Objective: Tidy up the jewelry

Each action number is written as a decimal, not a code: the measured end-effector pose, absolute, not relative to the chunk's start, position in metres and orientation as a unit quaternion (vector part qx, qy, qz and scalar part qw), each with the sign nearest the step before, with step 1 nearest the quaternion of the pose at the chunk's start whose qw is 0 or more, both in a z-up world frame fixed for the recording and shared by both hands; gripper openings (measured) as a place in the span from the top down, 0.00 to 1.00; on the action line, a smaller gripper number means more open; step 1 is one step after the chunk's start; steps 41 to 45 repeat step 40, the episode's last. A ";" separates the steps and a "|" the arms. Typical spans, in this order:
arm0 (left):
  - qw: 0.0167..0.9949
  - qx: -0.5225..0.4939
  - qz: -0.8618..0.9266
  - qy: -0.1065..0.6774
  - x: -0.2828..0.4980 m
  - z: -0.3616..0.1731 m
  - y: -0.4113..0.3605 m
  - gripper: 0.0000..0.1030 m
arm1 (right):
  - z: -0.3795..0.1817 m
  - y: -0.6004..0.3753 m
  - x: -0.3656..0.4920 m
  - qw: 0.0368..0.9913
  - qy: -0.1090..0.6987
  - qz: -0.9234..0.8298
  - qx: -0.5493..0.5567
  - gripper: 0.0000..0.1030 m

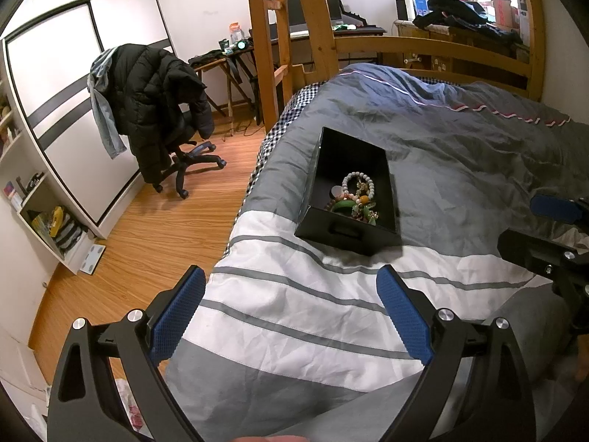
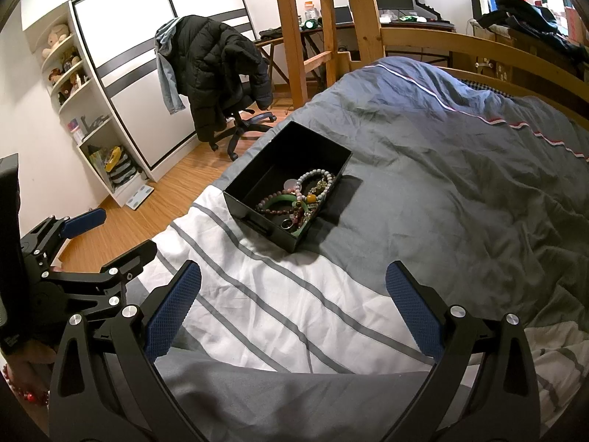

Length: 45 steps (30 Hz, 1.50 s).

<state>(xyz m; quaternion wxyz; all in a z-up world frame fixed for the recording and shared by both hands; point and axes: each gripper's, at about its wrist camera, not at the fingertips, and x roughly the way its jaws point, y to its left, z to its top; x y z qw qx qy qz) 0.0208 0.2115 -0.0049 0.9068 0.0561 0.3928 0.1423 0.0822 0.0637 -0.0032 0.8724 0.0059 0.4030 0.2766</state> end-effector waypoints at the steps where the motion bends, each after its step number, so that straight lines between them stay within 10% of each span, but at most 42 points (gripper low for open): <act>1: 0.907 0.056 0.142 0.393 0.021 -0.005 0.211 0.10 | -0.003 0.063 0.083 0.872 0.403 0.276 0.006 0.04; 45: 0.905 0.058 0.145 0.396 0.023 0.002 0.208 0.10 | -0.004 0.063 0.084 0.872 0.404 0.276 0.007 0.04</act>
